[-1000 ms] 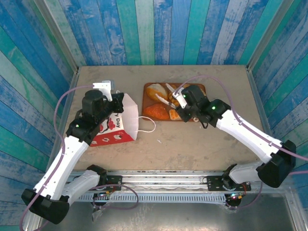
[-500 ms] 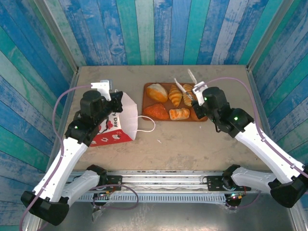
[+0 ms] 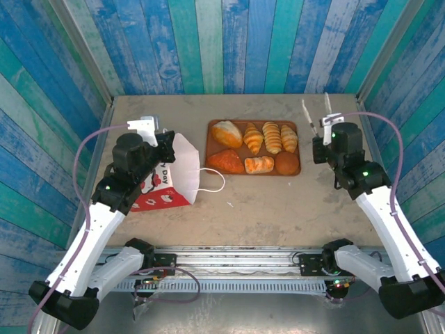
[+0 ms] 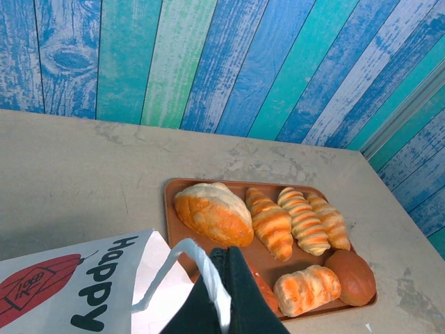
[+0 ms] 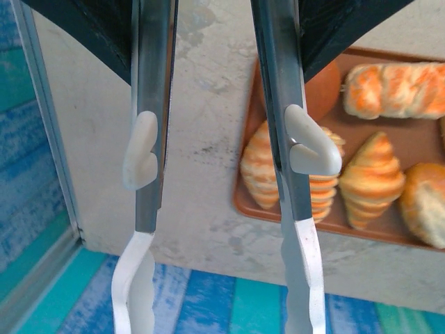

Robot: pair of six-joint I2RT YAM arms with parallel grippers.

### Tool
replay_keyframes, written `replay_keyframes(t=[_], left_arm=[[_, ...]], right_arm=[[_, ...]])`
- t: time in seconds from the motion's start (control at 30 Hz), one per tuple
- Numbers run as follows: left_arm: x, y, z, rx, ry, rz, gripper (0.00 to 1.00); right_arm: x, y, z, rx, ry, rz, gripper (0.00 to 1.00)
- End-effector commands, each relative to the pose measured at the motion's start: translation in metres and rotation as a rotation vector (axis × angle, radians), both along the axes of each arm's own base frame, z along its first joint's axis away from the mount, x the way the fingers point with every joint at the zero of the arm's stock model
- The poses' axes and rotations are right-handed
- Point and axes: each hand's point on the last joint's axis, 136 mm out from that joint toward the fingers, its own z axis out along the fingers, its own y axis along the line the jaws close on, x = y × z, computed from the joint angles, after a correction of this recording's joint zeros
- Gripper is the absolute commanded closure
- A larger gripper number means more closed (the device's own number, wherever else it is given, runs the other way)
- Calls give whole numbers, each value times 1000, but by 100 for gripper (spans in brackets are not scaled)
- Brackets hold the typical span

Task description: Take the fake bread out of the paper bag

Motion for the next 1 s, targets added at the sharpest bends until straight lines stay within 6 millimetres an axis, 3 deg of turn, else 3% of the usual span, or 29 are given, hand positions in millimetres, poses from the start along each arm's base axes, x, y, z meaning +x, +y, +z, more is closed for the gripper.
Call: replay_keyframes(t=[0.0, 0.17, 0.47, 0.67, 0.83, 0.97], left_arm=[[-2, 3, 8, -8, -44, 13, 100], [-3, 3, 8, -16, -53, 10, 100], [-8, 5, 5, -16, -61, 10, 100], [-8, 4, 3, -17, -64, 4, 100], [-8, 3, 4, -23, -69, 1, 100], [-8, 3, 4, -25, -69, 0, 100]], right_arm=[[6, -7, -5, 107, 6, -6, 47], [13, -25, -35, 212, 119, -64, 47], [24, -36, -75, 341, 241, -104, 46], [35, -51, -109, 329, 355, -152, 46], [43, -63, -151, 256, 466, -185, 46], [52, -66, -167, 252, 480, -200, 46]])
